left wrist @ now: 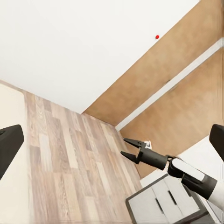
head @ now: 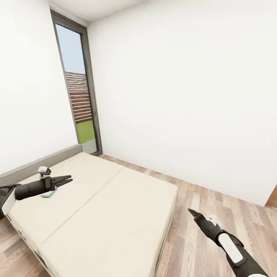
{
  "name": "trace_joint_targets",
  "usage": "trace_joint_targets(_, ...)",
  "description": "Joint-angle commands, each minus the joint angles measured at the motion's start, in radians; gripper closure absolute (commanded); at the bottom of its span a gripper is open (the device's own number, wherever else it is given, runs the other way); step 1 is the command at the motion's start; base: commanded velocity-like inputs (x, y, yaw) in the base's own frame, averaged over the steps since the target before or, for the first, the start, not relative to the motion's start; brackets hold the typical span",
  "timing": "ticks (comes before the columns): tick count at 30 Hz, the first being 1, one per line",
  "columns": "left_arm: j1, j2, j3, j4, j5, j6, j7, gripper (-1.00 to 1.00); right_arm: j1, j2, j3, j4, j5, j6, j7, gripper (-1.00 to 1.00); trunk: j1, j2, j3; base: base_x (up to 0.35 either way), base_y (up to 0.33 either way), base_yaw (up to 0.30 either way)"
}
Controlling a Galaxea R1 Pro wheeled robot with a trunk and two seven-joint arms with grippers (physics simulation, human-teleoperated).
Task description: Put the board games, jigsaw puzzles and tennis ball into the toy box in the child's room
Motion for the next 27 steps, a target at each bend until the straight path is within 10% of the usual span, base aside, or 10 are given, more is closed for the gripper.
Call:
trace_joint_targets(1, 0.000, 0.001, 0.000, 0.000, 0.002, 0.011, -0.003, -1.00, -0.001, 0.001, -0.004, 0.000, -0.005, 0.007, 0.002, -1.00, 0.000, -0.001, 0.000, -0.080, 0.239, -0.260)
trace_joint_targets(27, 0.000, -0.001, -0.001, 0.000, 0.002, 0.011, -0.001, -1.00, -0.001, 0.002, -0.004, 0.001, -0.005, 0.007, 0.001, -1.00, 0.000, -0.001, 0.000, -0.076, 0.264, -0.262)
